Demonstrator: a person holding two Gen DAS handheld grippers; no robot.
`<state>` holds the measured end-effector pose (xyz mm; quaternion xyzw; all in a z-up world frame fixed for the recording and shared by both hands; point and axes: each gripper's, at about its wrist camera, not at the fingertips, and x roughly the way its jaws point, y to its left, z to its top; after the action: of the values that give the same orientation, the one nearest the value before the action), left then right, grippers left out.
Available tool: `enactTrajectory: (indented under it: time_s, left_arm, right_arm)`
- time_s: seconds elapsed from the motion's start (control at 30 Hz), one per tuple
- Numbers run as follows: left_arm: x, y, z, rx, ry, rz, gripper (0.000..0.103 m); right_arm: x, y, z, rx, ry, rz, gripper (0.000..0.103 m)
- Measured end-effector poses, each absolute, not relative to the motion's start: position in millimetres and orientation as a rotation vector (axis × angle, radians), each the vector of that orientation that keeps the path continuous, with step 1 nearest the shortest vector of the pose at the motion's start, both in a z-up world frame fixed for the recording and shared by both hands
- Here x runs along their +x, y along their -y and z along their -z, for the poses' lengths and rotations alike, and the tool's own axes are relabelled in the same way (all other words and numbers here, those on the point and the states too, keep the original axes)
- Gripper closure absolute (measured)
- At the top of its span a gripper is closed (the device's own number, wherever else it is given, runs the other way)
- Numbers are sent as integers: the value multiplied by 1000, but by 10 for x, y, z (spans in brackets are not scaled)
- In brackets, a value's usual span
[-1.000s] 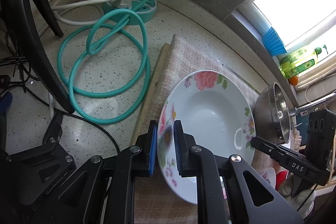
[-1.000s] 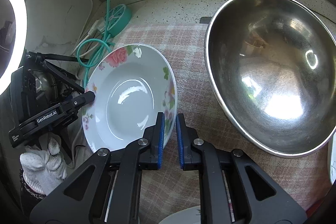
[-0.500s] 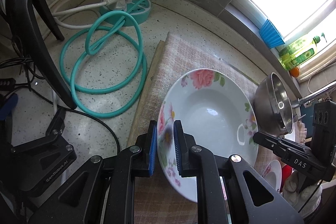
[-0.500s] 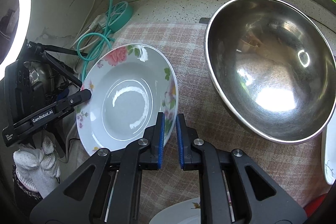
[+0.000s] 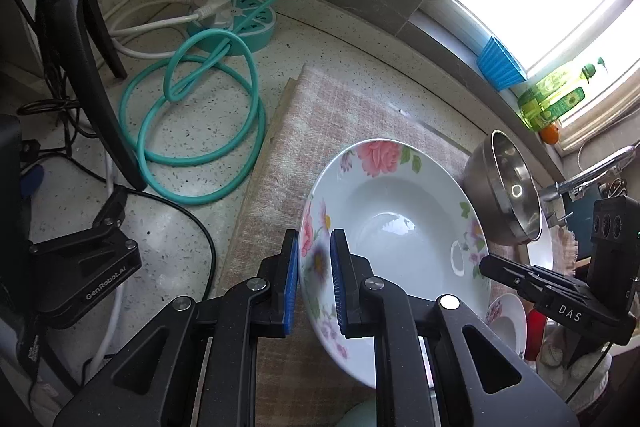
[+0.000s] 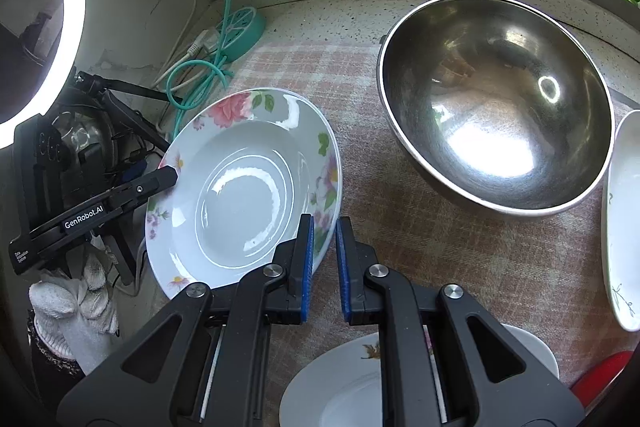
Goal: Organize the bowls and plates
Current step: 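Lift the pink-rose plate and carry it over the pink-blossom plate, then lower the pink-rose plate onto the pink-blossom plate and open the left gripper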
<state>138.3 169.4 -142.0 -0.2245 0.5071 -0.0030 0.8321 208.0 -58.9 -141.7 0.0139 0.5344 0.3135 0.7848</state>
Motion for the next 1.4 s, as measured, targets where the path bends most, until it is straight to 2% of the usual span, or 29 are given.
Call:
enactTrajectory:
  time_s: [0.57,1.4]
  left_arm:
    - [1102,-1222,1072,-463,-1007,54,90]
    - [813,-138,1199,-384,-1110,166,90]
  right_arm:
    - [1733,1204,1239,81,-1118,-696,92]
    - [1364,2331,1345,124,-1156,-622,92]
